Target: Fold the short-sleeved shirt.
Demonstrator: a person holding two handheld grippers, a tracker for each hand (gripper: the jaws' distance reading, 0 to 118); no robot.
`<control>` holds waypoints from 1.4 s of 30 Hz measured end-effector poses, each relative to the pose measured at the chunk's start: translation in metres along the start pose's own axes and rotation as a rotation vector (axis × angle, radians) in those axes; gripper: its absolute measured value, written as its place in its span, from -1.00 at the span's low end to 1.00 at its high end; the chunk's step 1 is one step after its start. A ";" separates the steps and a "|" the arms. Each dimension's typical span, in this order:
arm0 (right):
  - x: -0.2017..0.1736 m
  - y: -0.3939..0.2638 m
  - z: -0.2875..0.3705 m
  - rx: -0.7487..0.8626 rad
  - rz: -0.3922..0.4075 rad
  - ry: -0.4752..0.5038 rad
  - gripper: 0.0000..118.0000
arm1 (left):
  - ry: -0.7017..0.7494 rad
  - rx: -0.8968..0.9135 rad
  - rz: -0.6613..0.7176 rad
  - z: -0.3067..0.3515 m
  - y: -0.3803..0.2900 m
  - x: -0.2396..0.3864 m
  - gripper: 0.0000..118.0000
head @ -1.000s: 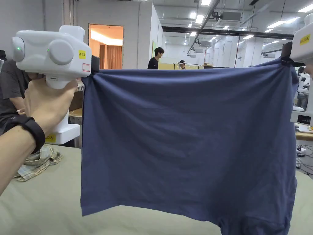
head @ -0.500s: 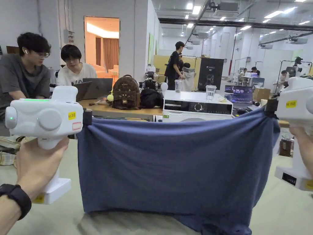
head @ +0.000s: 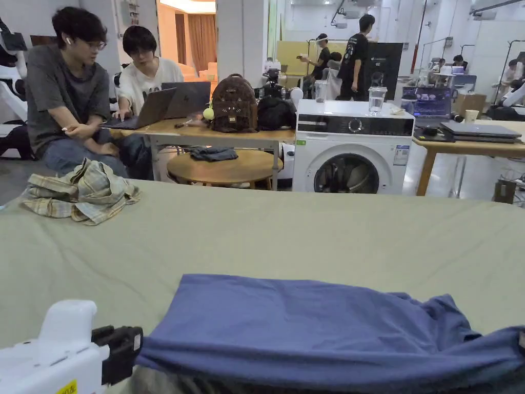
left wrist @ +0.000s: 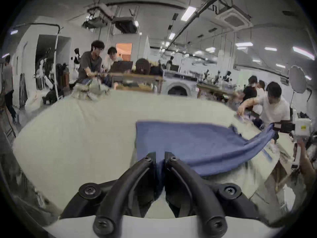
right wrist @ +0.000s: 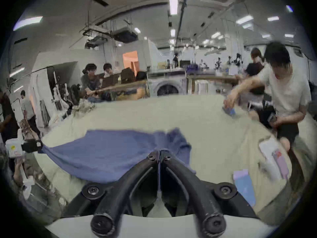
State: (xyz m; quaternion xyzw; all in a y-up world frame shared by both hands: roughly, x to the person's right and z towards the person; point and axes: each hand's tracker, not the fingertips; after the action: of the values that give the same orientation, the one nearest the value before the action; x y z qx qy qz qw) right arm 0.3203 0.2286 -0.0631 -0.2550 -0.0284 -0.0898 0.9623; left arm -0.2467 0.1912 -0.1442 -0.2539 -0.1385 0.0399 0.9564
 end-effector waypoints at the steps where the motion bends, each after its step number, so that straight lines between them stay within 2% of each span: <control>1: 0.002 -0.020 0.001 0.008 -0.008 -0.043 -1.00 | -0.015 -0.013 0.010 0.001 -0.018 -0.002 -0.93; 3: 0.009 -0.052 -0.007 -0.076 -0.059 -0.040 -1.00 | -0.023 -0.159 0.059 -0.006 -0.050 -0.011 -0.93; 5: 0.013 -0.080 -0.018 -0.125 -0.114 -0.042 -1.00 | -0.023 -0.231 0.072 -0.016 -0.072 -0.012 -0.93; 7: 0.014 -0.101 -0.025 -0.157 -0.075 -0.067 -1.00 | -0.026 -0.218 0.085 -0.022 -0.088 -0.016 -0.93; 9: 0.015 -0.110 -0.029 -0.176 -0.075 -0.068 -0.94 | -0.006 -0.253 0.114 -0.027 -0.095 -0.018 -0.87; 10: 0.016 -0.114 -0.030 -0.182 -0.072 -0.084 -0.68 | -0.010 -0.250 0.136 -0.028 -0.095 -0.021 -0.65; 11: 0.021 -0.118 -0.029 -0.191 -0.069 -0.092 -0.29 | 0.003 -0.245 0.139 -0.029 -0.094 -0.021 -0.30; 12: 0.023 -0.120 -0.026 -0.183 -0.062 -0.086 0.07 | 0.017 -0.231 0.129 -0.026 -0.093 -0.021 0.13; 13: 0.023 -0.120 -0.021 -0.159 -0.054 -0.079 0.07 | 0.029 -0.202 0.121 -0.022 -0.090 -0.021 0.25; 17: 0.006 -0.105 -0.001 0.011 0.031 -0.084 0.07 | 0.063 -0.075 0.067 -0.004 -0.063 -0.006 0.25; 19: -0.016 -0.090 -0.001 0.083 0.068 -0.037 0.07 | 0.052 0.016 0.049 -0.002 -0.041 0.011 0.25; 22: -0.047 -0.065 -0.019 0.120 0.103 0.005 0.07 | 0.026 0.147 -0.020 -0.005 -0.015 0.041 0.25; 25: -0.072 -0.051 -0.043 0.130 0.125 0.019 0.07 | 0.003 0.178 -0.068 -0.020 0.002 0.065 0.25; 26: -0.076 -0.047 -0.051 0.128 0.128 0.039 0.03 | -0.022 0.174 -0.063 -0.026 0.007 0.069 0.25; 27: -0.081 -0.044 -0.059 0.115 0.119 0.058 -0.19 | -0.045 0.165 -0.055 -0.030 0.011 0.074 0.25; 29: -0.085 -0.043 -0.072 0.101 0.114 0.051 -0.77 | -0.062 0.170 -0.054 -0.035 0.011 0.077 0.17; 30: -0.087 -0.045 -0.076 0.104 0.122 0.029 -1.00 | -0.065 0.175 -0.051 -0.037 0.011 0.079 -0.24; 31: -0.088 -0.047 -0.077 0.102 0.126 0.018 -1.00 | -0.068 0.166 -0.046 -0.039 0.012 0.080 -0.75; 32: -0.086 -0.048 -0.078 0.087 0.121 0.029 -1.00 | -0.058 0.152 -0.046 -0.041 0.010 0.079 -1.00; 38: -0.078 -0.054 -0.073 0.069 0.091 0.005 -1.00 | -0.047 0.122 -0.049 -0.037 0.006 0.073 -1.00; 42: -0.071 -0.058 -0.058 0.061 0.083 0.024 -1.00 | -0.061 0.080 -0.014 -0.020 -0.001 0.048 -1.00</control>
State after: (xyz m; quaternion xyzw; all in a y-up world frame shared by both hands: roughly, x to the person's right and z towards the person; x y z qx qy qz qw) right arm 0.2400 0.1614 -0.0927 -0.2252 -0.0092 -0.0520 0.9729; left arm -0.1947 0.1884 -0.1482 -0.2129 -0.1675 0.0462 0.9615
